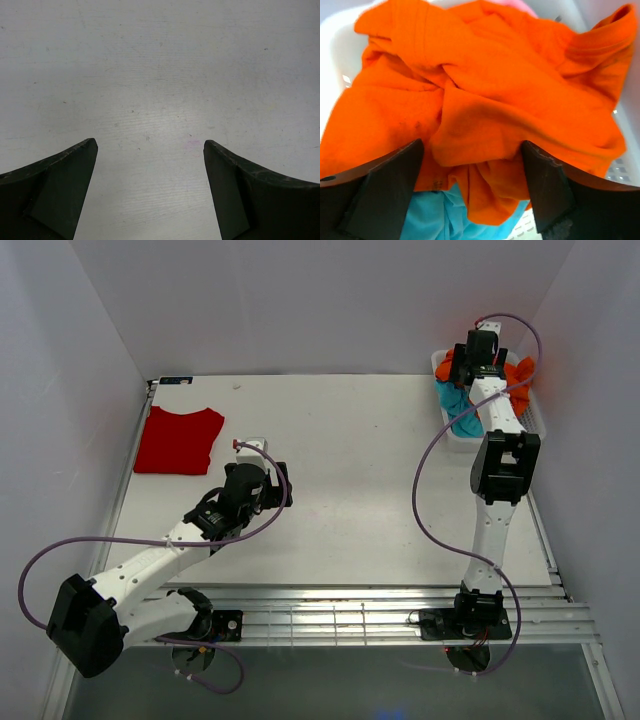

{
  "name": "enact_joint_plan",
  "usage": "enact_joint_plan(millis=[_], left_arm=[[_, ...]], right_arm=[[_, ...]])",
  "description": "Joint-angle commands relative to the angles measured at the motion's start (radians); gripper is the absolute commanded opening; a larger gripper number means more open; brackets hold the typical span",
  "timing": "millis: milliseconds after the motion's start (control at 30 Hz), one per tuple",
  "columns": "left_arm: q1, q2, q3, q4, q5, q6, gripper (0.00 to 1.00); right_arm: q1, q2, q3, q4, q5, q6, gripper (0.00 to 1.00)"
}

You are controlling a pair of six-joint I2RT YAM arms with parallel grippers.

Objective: Fold and stack the t-shirts
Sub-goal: Grab crumpled tshirt from bin with the right arm

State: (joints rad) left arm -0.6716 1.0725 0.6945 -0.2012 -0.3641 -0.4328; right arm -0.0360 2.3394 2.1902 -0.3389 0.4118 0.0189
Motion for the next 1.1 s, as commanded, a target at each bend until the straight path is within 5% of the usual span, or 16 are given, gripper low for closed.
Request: enact_joint_plan(millis=[0, 100, 133, 233, 600, 1067], left_arm=[[0.0, 0.0, -0.007, 0.017, -0.021, 0.009, 0.98], [-0.002, 0.001, -0.009, 0.016, -0.024, 0.012, 0.98], [-0.002, 0.003, -0.009, 0.016, -0.027, 0.014, 0.98], [-0.002, 0.0, -0.012, 0.016, -0.029, 0.009, 0.98], [0.0, -0.006, -0.027, 0.028, 0.023, -0.034, 0.98], [0.0, -0.115, -0.078, 0.019, 0.076, -0.069, 0.98]], right_arm=[[0.001, 0.024, 0.048, 0.038, -0.016, 0.001, 0.83], [0.001, 0.037, 0.051, 0.038, -0.013, -0.004, 0.53], [0.001, 0.035, 0.051, 0.038, -0.01, -0.004, 0.28], [0.001, 0.014, 0.039, 0.046, -0.002, -0.002, 0.11], [0.044, -0.288, -0.104, 0.061, -0.076, -0.014, 0.08], [0.347, -0.712, -0.202, -0.093, -0.241, -0.031, 0.08]])
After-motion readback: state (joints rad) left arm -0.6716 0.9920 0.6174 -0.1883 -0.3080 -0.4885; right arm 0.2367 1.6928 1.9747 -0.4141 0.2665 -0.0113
